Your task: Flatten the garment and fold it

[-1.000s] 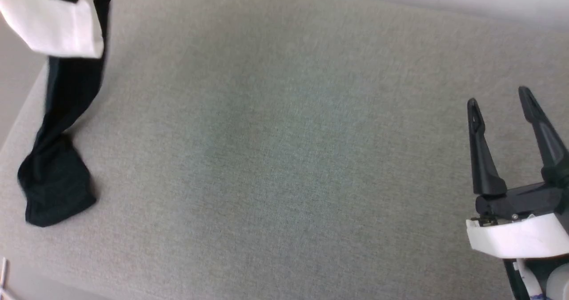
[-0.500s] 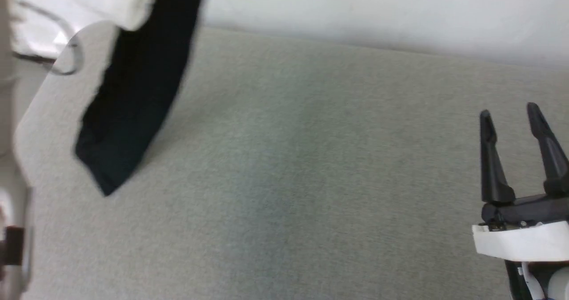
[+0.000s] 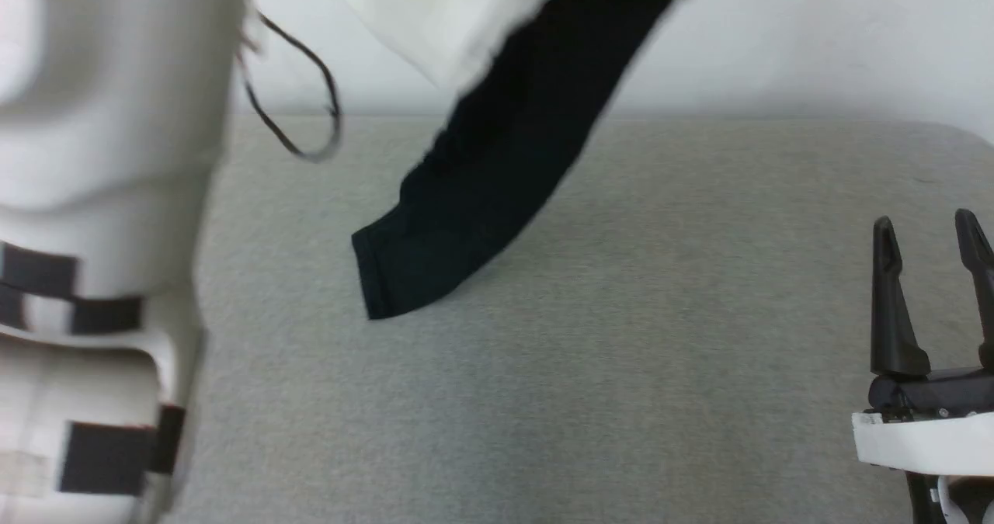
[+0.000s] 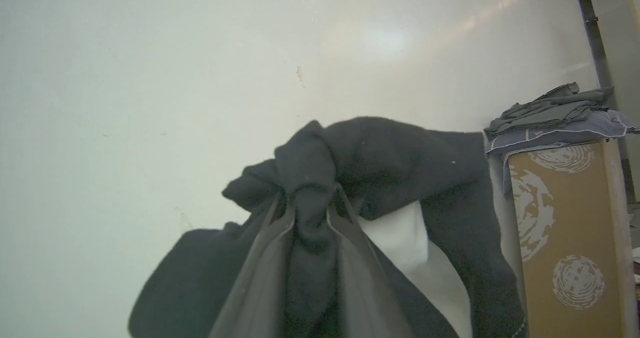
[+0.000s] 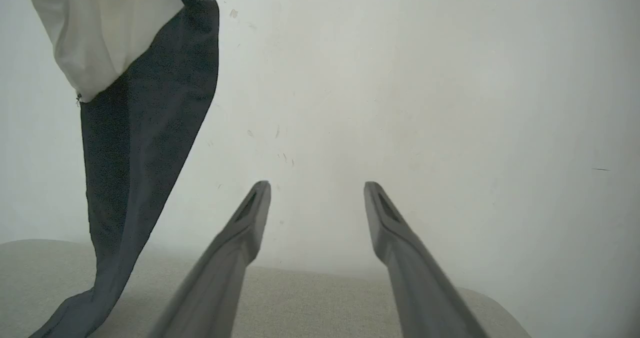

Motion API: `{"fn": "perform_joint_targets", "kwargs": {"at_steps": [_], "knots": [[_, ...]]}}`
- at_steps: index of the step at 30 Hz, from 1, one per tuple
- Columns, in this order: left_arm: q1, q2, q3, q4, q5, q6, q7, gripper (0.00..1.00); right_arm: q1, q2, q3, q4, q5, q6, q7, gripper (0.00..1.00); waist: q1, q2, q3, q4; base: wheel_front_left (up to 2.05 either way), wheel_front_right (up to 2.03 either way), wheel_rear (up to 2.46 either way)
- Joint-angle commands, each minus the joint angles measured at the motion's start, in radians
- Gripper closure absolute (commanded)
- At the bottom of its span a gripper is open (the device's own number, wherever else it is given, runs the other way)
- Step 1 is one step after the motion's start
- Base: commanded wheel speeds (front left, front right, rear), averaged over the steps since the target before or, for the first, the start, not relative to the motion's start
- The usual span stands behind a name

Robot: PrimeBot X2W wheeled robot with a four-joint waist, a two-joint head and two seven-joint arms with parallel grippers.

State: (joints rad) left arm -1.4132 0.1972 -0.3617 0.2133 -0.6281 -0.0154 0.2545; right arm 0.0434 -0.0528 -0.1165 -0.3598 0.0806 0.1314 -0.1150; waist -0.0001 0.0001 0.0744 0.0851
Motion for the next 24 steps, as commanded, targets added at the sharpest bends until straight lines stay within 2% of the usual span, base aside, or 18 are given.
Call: {"fn": "perform_joint_targets", "kwargs": {"at_steps": [1,6,12,17,19,24], "knots": [[0.034,-0.016,-0.011,-0.006,-0.011,0.007,0.002,1.00,0.011,0.003,-0.004,-0.005,0.005,-0.001,0.001,0.00,0.0001,-0.0001,-0.026,-0.050,0.00,0.00,0.00],[0.179,-0.063,-0.047,-0.034,-0.042,0.021,-0.014,1.00,0.019,0.003,-0.011,-0.019,0.007,-0.001,0.010,0.00,0.0001,-0.0001,-0.024,-0.079,0.00,0.00,0.00],[0.470,-0.074,-0.136,-0.088,-0.045,0.029,-0.059,1.00,0.007,0.003,-0.023,-0.046,0.005,-0.001,0.018,0.00,0.0001,-0.0001,0.006,-0.103,0.00,0.00,0.00],[0.707,-0.037,-0.211,-0.086,0.015,0.054,-0.144,1.00,-0.001,0.003,-0.028,-0.062,0.005,-0.001,0.021,0.00,0.0001,-0.0001,0.046,-0.116,0.00,0.00,0.00],[0.784,-0.013,-0.247,-0.058,0.045,0.056,-0.169,1.00,-0.005,0.003,-0.024,-0.063,0.007,-0.001,0.022,0.00,0.0001,-0.0001,0.061,-0.120,0.00,0.00,0.00],[0.945,-0.004,-0.300,0.053,0.051,0.072,-0.202,1.00,-0.017,0.003,-0.018,-0.066,0.006,-0.001,0.025,0.00,0.0001,-0.0001,0.097,-0.118,0.00,0.00,0.00]]}}
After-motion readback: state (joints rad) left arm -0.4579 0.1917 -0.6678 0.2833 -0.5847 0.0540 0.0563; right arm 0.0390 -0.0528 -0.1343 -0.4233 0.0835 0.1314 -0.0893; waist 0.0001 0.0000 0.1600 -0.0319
